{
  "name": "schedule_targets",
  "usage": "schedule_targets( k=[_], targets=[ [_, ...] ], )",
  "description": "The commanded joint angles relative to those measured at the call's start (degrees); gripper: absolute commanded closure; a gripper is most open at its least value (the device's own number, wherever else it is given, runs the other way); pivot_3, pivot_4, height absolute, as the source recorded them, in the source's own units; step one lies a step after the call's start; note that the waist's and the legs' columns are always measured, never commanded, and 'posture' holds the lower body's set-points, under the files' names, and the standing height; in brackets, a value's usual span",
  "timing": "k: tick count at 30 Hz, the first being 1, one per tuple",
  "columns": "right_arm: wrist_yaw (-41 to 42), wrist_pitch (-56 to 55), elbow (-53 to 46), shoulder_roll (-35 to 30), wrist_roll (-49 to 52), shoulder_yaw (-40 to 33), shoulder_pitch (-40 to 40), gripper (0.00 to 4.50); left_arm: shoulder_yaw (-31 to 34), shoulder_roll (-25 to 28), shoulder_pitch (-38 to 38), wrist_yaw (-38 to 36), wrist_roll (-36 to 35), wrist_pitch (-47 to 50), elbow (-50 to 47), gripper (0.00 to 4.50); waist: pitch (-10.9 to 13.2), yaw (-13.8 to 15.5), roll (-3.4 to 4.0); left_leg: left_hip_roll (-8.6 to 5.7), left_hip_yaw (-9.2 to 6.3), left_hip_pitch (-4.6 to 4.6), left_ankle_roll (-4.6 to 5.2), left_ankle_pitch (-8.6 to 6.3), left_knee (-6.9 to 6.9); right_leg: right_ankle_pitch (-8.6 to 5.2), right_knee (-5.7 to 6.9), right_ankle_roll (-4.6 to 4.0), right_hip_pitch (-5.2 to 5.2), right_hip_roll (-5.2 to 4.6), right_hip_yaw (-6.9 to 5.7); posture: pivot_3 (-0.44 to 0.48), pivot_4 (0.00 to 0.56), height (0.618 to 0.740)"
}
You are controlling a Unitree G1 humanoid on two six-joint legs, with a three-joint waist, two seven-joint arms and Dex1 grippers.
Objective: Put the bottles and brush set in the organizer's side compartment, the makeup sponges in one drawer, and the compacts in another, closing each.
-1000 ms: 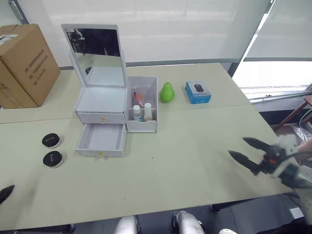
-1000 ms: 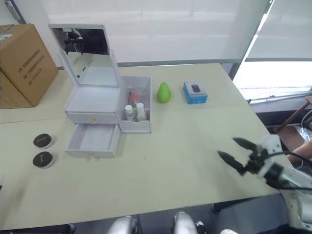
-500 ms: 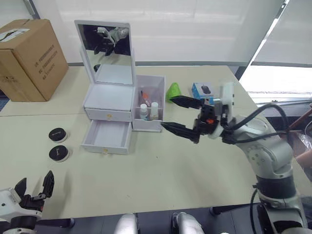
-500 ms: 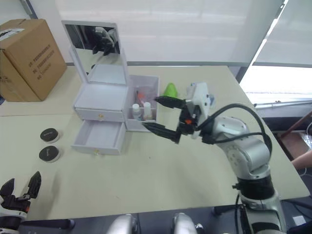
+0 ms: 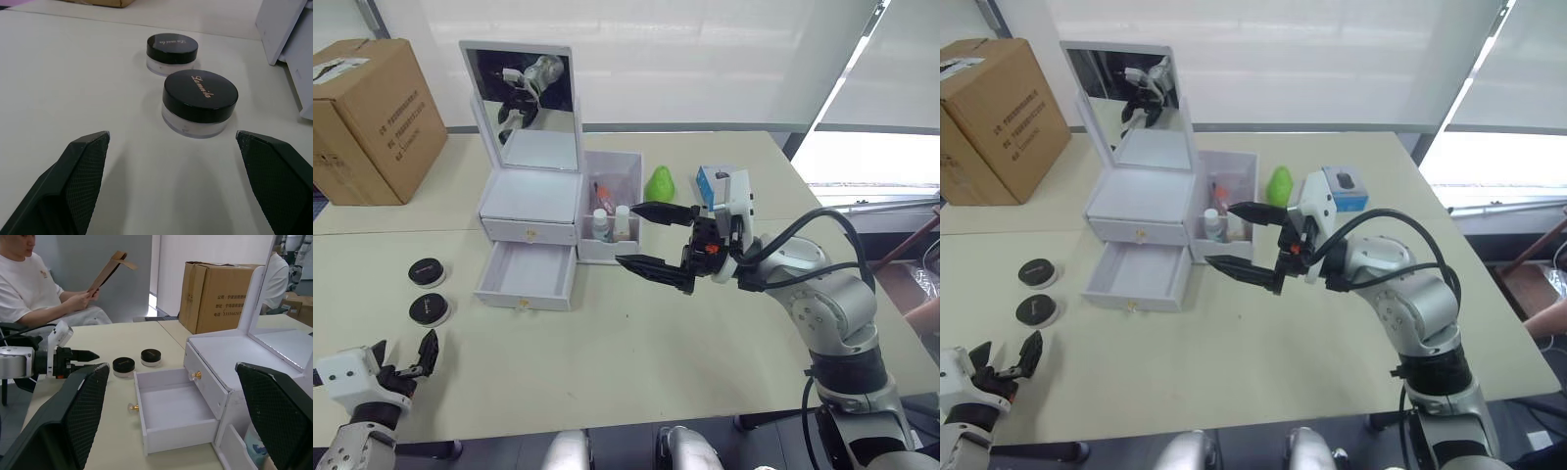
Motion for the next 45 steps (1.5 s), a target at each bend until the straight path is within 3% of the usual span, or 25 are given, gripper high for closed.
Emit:
schedule_targets(
  k=[1,8,13,25,28,31,40,42,45],
  targets=[
    [-0.71,0.39,-2.53,-0.03,0.59,-0.85,-0.20,0.00,-1.31,3.92,-3.20,1.37,1.61,4.22,1.63,0.05,0.00,0.12,0.00,0.00,-0.01,0.00,0.00,0.00,0.00,0.00,0.00,0.00,0.00,0.01,0.00,0.000,0.150,0.740],
    [-2.15,1.36,-4.23,0.03,1.04,-1.35,0.47,0.00,-5.06,9.35,-7.69,0.11,0.78,14.85,0.12,0.05,0.00,0.04,0.03,0.00,-0.05,0.00,0.00,0.00,0.00,0.02,0.06,-0.03,0.00,0.04,-0.01,0.000,0.150,0.740],
    [-2.82,1.46,-4.90,0.10,1.27,-1.24,0.71,0.00,-5.57,11.08,-11.13,3.38,2.74,19.25,0.39,0.05,-0.02,0.10,0.10,-0.01,-0.05,-0.01,0.00,0.00,0.00,0.04,0.06,-0.04,0.00,0.04,0.00,0.000,0.150,0.740],
    [-3.76,2.22,-5.74,0.08,1.43,-0.96,1.29,0.00,-4.92,10.62,-14.77,4.45,3.16,18.94,0.78,0.05,-0.02,-0.03,0.09,-0.01,-0.06,0.00,0.00,0.01,0.00,0.09,0.06,-0.09,0.04,0.08,0.01,0.000,0.150,0.740],
    [-3.87,2.47,-5.95,-0.06,1.34,-0.99,1.46,0.00,-5.02,10.38,-14.62,4.20,2.96,18.72,0.29,0.63,-0.02,-0.02,0.09,-0.01,-0.06,0.01,0.01,0.01,0.00,0.09,0.06,-0.10,0.03,0.08,0.02,0.000,0.150,0.740],
    [-3.98,2.70,-6.20,-0.23,1.31,-1.06,1.67,0.00,-4.92,10.17,-14.32,4.46,3.15,18.39,-0.33,1.53,-0.02,0.02,0.09,-0.01,-0.06,0.01,0.00,0.01,0.00,0.09,0.06,-0.10,0.02,0.08,0.02,0.000,0.150,0.740],
    [-4.39,3.43,-6.65,-0.26,1.31,-0.94,2.26,0.00,-0.63,10.56,-14.69,0.66,1.70,9.24,-4.10,1.61,-0.03,0.03,0.05,0.00,-0.06,-0.01,0.01,0.01,0.00,0.09,0.06,-0.10,0.02,0.09,0.02,0.000,0.150,0.740],
    [-4.56,3.52,-6.69,-0.20,1.10,-0.81,2.51,0.00,0.61,10.90,-16.50,-1.79,-1.29,7.83,-4.42,1.61,-0.03,0.14,0.05,-0.01,-0.06,0.00,0.00,0.01,0.00,0.09,0.05,-0.11,0.01,0.07,0.02,0.000,0.150,0.740],
    [-4.98,3.48,-6.87,-0.13,0.45,-0.30,3.19,0.00,-3.02,14.45,-18.24,-11.26,-5.16,8.89,-4.82,1.61,-0.03,0.18,0.05,0.00,-0.06,-0.02,0.00,0.01,0.00,0.08,0.04,-0.11,0.01,0.08,0.02,0.000,0.150,0.740]
  ],
)
